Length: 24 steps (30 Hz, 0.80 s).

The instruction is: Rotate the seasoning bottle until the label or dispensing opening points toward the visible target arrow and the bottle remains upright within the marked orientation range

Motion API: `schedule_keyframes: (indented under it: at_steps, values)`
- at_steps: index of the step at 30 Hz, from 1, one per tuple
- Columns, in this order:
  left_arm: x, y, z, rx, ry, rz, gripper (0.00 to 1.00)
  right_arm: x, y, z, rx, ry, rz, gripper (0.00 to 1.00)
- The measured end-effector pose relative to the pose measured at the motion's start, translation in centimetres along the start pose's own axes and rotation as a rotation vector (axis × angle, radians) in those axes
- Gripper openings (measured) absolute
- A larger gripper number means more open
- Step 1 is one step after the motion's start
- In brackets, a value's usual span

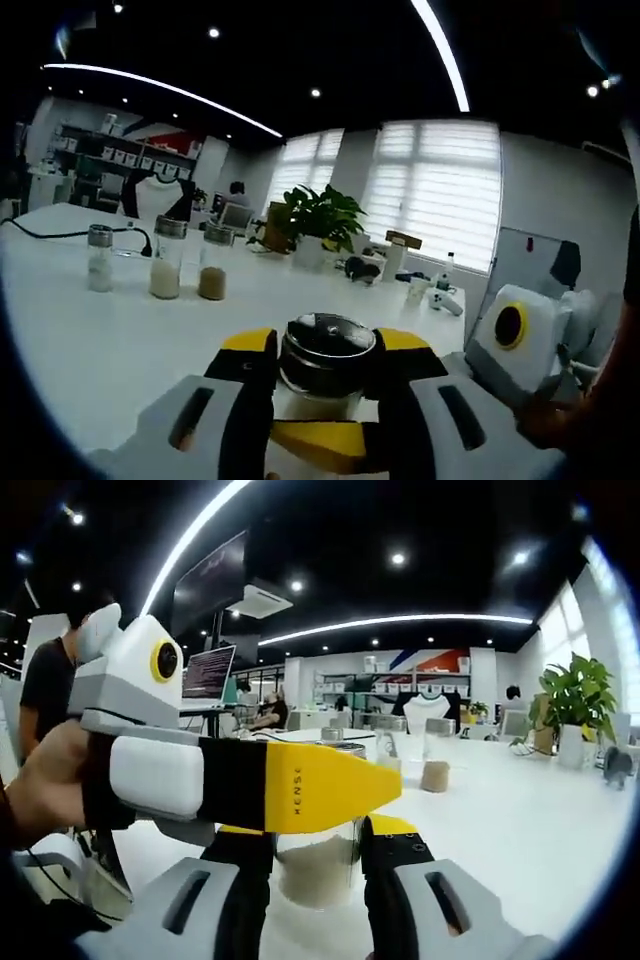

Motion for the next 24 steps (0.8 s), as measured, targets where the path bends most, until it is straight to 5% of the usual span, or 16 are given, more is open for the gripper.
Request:
schedule_keyframes:
  at_steps: [8, 17, 24]
  values:
    - [0.21, 0.14, 0.15, -0.016, 0.001, 0.051, 0.40, 0.32, 0.16, 0.20, 0.002, 0.046, 0.001, 0.32]
    - [0.01, 0.35, 0.29, -0.024, 0.003, 0.006, 0.39, 0.36, 0.39, 0.28, 0.009, 0.055, 0.023, 0.32]
    - [-0.06, 0.65, 0.14, 0.009, -0.070, -0.053, 0.39, 0.54, 0.30, 0.02, 0.028, 0.046, 0.085, 0.32]
Point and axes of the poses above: the point that each gripper's makers call its tool centre point, and the gripper's own axes: y roughly backward along the fingers, x roughly to its left, z roughly out of its top, the point moved 1 cm from there along y, roughly backward along the fingers, and after that the axes turned 3 degrees about y, right-handed, at the moved point
